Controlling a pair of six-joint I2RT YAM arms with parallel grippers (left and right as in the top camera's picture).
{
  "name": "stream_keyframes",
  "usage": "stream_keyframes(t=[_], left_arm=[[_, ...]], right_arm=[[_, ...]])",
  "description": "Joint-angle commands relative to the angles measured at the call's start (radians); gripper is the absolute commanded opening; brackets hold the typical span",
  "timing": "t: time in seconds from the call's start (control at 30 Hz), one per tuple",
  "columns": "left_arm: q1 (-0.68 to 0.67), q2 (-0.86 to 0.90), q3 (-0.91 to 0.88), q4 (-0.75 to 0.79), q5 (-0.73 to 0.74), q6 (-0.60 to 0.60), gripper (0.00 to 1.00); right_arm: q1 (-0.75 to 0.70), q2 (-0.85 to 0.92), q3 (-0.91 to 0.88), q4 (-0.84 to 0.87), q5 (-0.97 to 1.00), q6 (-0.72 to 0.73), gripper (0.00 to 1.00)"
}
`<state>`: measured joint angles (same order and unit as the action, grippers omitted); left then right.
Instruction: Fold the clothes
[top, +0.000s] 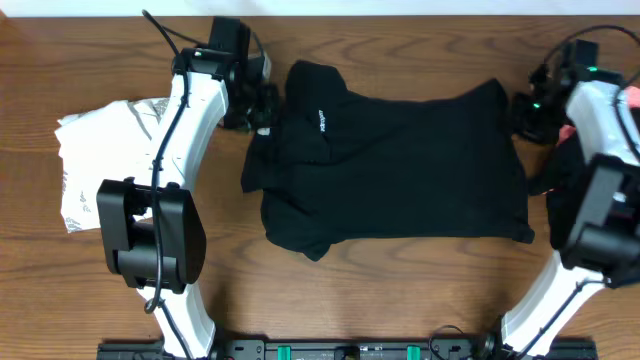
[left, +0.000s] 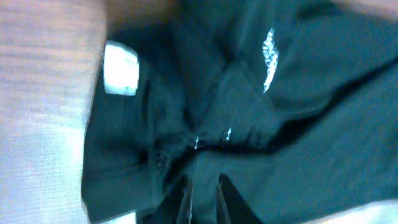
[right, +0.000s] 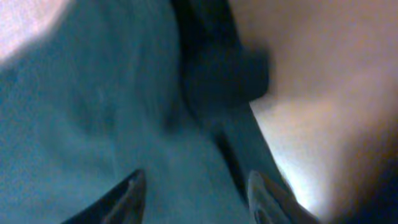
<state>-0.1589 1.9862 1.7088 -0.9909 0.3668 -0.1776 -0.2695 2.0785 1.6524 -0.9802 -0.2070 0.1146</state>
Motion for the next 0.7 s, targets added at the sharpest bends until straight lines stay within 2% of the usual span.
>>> stream_keyframes(t=[0.0, 0.13, 0.27, 0.43, 0.67], left_arm=[[0.004, 0.003, -0.003, -0.122, 0.000, 0.013, 0.16], [-0.008, 0.003, -0.003, -0.275, -0.001, 0.013, 0.17], [-0.034, 0.003, -0.033, -0.317, -0.001, 0.036, 0.17], [-0.087, 0.003, -0.135, -0.255, 0.000, 0.035, 0.17], [-0.154, 0.003, -0.333, -0.061, -0.001, 0.034, 0.17]], right_arm=[[-0.033, -0.113, 0.010, -0.127, 0.005, -0.103, 0.59], [-0.048, -0.114, -0.001, -0.323, 0.013, -0.132, 0.54], [-0.037, -0.114, -0.055, -0.342, 0.012, -0.132, 0.46], [-0.005, -0.114, -0.131, -0.328, 0.013, -0.131, 0.45], [0.043, -0.114, -0.247, -0.209, 0.013, -0.131, 0.44]])
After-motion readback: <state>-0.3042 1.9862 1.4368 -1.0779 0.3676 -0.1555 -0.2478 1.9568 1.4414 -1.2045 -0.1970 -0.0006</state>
